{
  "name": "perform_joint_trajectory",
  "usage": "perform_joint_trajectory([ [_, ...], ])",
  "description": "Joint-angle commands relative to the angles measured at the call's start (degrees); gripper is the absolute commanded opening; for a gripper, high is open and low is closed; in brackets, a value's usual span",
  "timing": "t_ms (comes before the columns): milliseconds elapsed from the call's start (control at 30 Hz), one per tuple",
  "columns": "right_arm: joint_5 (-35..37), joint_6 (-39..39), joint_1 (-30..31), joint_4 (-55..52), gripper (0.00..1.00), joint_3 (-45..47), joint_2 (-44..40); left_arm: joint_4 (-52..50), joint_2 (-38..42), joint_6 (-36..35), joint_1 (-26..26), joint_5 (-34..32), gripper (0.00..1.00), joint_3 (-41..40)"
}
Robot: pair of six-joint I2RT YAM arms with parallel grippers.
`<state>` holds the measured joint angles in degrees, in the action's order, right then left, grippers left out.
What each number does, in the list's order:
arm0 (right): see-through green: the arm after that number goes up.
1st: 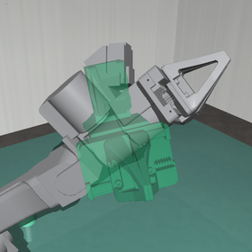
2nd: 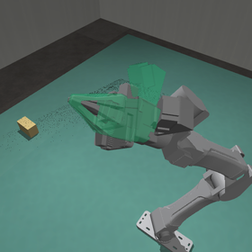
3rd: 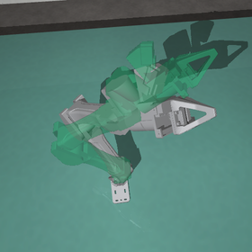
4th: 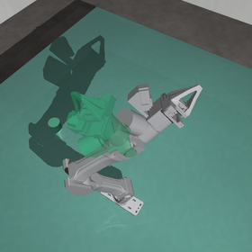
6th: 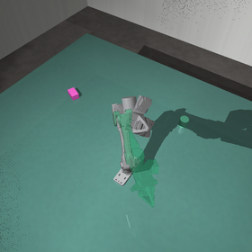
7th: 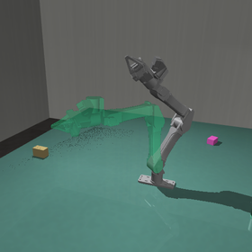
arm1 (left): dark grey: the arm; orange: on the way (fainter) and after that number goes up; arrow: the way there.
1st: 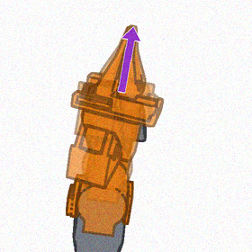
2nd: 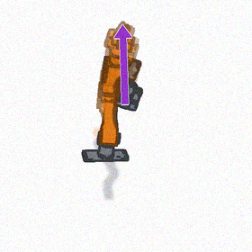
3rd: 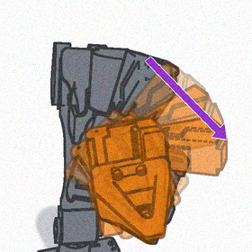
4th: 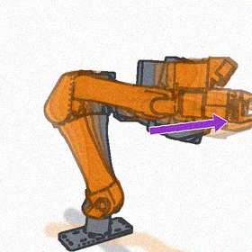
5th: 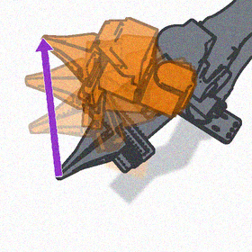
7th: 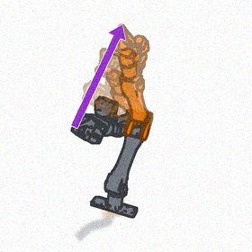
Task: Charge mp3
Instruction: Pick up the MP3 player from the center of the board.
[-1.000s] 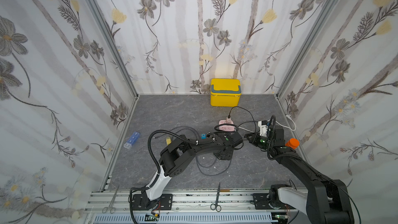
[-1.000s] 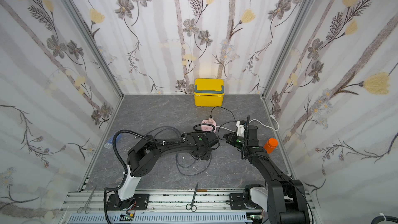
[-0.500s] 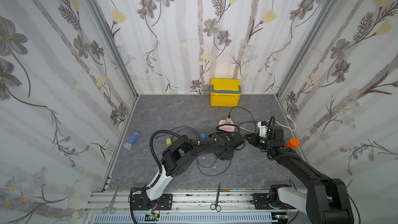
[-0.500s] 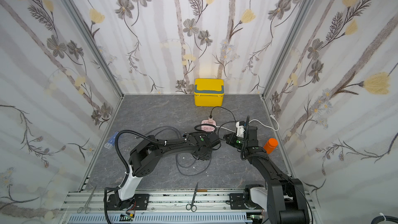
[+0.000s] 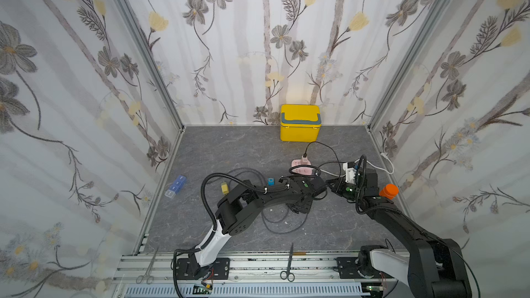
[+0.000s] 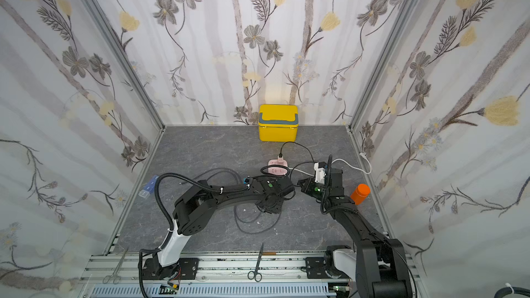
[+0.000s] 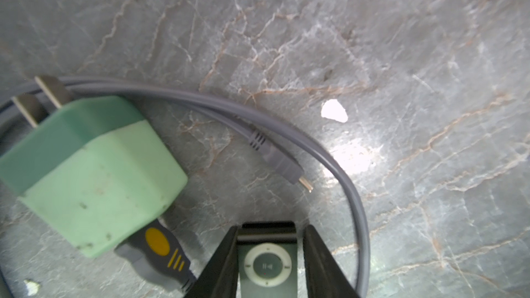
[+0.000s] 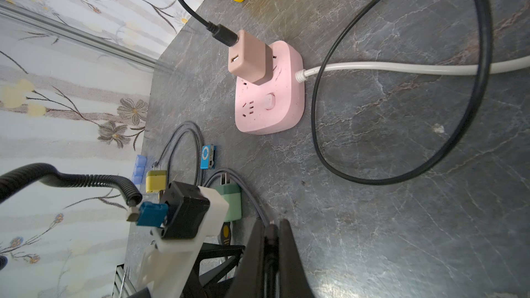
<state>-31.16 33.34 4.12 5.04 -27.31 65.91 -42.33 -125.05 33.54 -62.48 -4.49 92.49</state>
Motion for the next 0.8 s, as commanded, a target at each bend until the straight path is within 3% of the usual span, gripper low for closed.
perform_joint_trajectory([
  [0,-0.5,-1.1,0.0,1.0,0.0,0.2,-0.4,-1.8,-1.7,0.1,0.1,4.1,0.38,-1.4],
  [200,-0.3,-1.3,0.0,0.7,0.0,0.5,-0.8,-2.4,-2.5,1.3,0.3,2.8,0.29,-1.6],
  [500,0.2,-2.1,0.0,-0.1,0.0,0.4,-1.2,-2.8,-1.4,-0.1,0.8,3.5,0.24,-2.2],
  [767,-0.7,-0.4,1.8,7.1,0.0,5.0,-7.2,14.6,10.0,1.2,7.1,12.9,0.19,-6.8],
])
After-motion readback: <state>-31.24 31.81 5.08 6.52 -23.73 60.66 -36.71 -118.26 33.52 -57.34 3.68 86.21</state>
